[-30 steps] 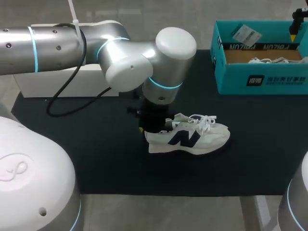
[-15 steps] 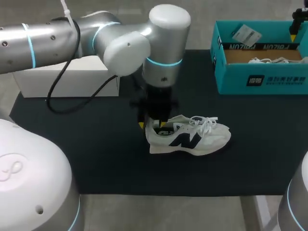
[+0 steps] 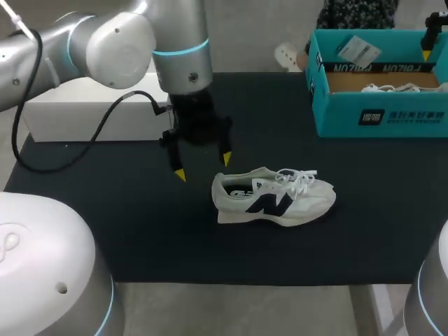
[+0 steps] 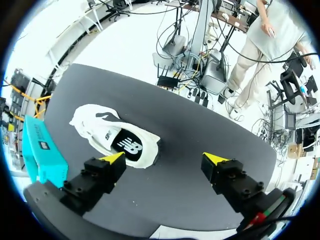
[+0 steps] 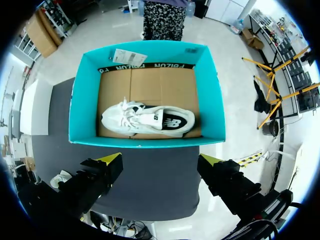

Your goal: Take the shoe out of the shoebox, open the shoe tongue, remove and reinsert the insole, then place the shoe into the shoebox

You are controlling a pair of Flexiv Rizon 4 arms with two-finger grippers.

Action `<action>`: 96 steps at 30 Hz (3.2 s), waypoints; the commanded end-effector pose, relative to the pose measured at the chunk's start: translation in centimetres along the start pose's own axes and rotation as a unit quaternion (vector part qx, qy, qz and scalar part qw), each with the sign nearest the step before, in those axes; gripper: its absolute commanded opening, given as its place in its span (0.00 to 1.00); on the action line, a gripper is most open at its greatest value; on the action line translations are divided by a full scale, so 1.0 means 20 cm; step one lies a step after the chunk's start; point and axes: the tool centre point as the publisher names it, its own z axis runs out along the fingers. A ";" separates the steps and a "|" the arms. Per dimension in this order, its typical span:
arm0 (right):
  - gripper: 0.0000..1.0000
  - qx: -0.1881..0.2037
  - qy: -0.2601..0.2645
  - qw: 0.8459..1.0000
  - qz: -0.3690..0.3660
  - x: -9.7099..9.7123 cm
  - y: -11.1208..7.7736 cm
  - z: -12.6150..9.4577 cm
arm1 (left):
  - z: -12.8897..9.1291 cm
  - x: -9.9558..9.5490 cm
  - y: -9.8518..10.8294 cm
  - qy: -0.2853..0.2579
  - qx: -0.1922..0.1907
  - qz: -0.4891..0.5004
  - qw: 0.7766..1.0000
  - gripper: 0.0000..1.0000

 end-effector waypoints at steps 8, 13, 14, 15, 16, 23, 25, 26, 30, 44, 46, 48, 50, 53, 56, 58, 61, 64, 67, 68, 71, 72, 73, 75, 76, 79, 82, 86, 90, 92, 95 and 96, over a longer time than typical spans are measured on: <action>1.00 -0.001 0.000 1.000 0.000 0.00 0.00 0.00 | -0.07 0.18 0.09 -0.307 0.140 -0.016 0.941 1.00; 1.00 -0.001 0.000 1.000 0.000 0.00 0.00 0.00 | -0.07 0.16 0.09 -0.282 0.145 0.021 0.948 1.00; 1.00 -0.001 0.000 1.000 0.000 0.00 0.00 0.00 | -0.07 0.16 0.09 -0.282 0.145 0.021 0.948 1.00; 1.00 -0.001 0.000 1.000 0.000 0.00 0.00 0.00 | -0.07 0.16 0.09 -0.282 0.145 0.021 0.948 1.00; 1.00 -0.001 0.000 1.000 0.000 0.00 0.00 0.00 | -0.07 0.16 0.09 -0.282 0.145 0.021 0.948 1.00; 1.00 -0.001 0.000 1.000 0.000 0.00 0.00 0.00 | -0.06 0.17 0.09 -0.294 0.165 -0.022 0.941 1.00; 1.00 -0.001 0.000 1.000 0.000 0.00 0.00 0.00 | -0.07 0.17 0.08 -0.315 0.186 -0.077 0.928 1.00; 1.00 -0.001 0.000 1.000 0.000 0.00 0.00 0.00 | -0.07 0.17 0.08 -0.315 0.189 -0.094 0.925 1.00; 1.00 -0.001 0.000 1.000 0.000 0.00 0.00 0.00 | -0.08 0.19 0.06 -0.317 0.222 -0.182 0.904 1.00; 1.00 -0.001 0.000 1.000 0.000 0.00 0.00 0.00 | -0.12 0.21 0.07 -0.342 0.243 -0.223 0.880 1.00; 1.00 -0.001 0.000 1.000 0.000 0.00 0.00 0.00 | -0.12 0.21 0.07 -0.342 0.243 -0.223 0.880 1.00; 1.00 -0.001 0.000 1.000 0.000 0.00 0.00 0.00 | -0.12 0.21 0.07 -0.342 0.243 -0.223 0.880 1.00; 1.00 -0.001 0.000 1.000 0.000 0.00 0.00 0.00 | -0.07 0.19 0.05 -0.333 0.224 -0.267 0.876 1.00; 1.00 -0.001 0.000 1.000 0.000 0.00 0.00 0.00 | -0.03 0.18 0.05 -0.332 0.216 -0.327 0.858 1.00; 1.00 -0.001 0.000 1.000 0.000 0.00 0.00 0.00 | 0.00 0.18 0.07 -0.334 0.199 -0.370 0.844 1.00; 1.00 -0.001 0.000 1.000 0.000 0.00 0.00 0.00 | 0.02 0.19 0.07 -0.331 0.200 -0.379 0.841 1.00; 1.00 -0.001 0.000 1.000 0.000 0.00 0.00 0.00 | 0.07 0.20 0.09 -0.323 0.211 -0.386 0.838 1.00; 1.00 -0.001 0.000 1.000 0.000 0.00 0.00 0.00 | 0.13 0.21 0.13 -0.305 0.229 -0.405 0.831 1.00; 1.00 -0.001 0.000 1.000 0.000 0.00 0.00 0.00 | 0.19 0.23 0.16 -0.288 0.220 -0.415 0.834 1.00; 1.00 -0.001 0.000 1.000 0.000 0.00 0.00 0.00 | 0.22 0.24 0.17 -0.282 0.224 -0.426 0.830 1.00; 1.00 -0.001 0.000 1.000 0.000 0.00 0.00 0.00 | 0.27 0.26 0.18 -0.269 0.220 -0.427 0.835 1.00; 1.00 -0.001 0.000 1.000 0.000 0.00 0.00 0.00 | 0.28 0.27 0.18 -0.268 0.221 -0.424 0.836 1.00; 1.00 -0.001 0.000 1.000 0.000 0.00 0.00 0.00 | 0.28 0.27 0.18 -0.267 0.221 -0.425 0.836 1.00; 1.00 -0.001 0.000 1.000 0.000 0.00 0.00 0.00 | 0.30 0.26 0.18 -0.267 0.223 -0.425 0.836 1.00; 1.00 -0.001 0.000 1.000 0.000 0.00 0.00 0.00 | 0.32 0.26 0.18 -0.265 0.225 -0.428 0.834 1.00; 1.00 -0.001 0.000 1.000 0.000 0.00 0.00 0.00 | 0.37 0.25 0.18 -0.253 0.240 -0.453 0.820 1.00; 1.00 -0.001 0.000 1.000 0.000 0.00 0.00 0.00 | 0.41 0.23 0.18 -0.257 0.249 -0.495 0.792 1.00; 1.00 -0.001 0.000 1.000 0.000 0.00 0.00 0.00 | 0.46 0.23 0.17 -0.261 0.256 -0.530 0.765 1.00; 1.00 -0.001 0.000 1.000 0.000 0.00 0.00 0.00 | 0.51 0.22 0.16 -0.262 0.260 -0.561 0.741 1.00; 1.00 -0.001 0.000 1.000 0.000 0.00 0.00 0.00 | 0.52 0.21 0.16 -0.271 0.262 -0.564 0.734 1.00; 1.00 -0.001 0.000 1.000 0.000 0.00 0.00 0.00 | 0.55 0.19 0.16 -0.288 0.271 -0.557 0.730 1.00; 1.00 -0.001 0.000 1.000 0.000 0.00 0.00 0.00 | 0.55 0.18 0.16 -0.291 0.267 -0.551 0.735 1.00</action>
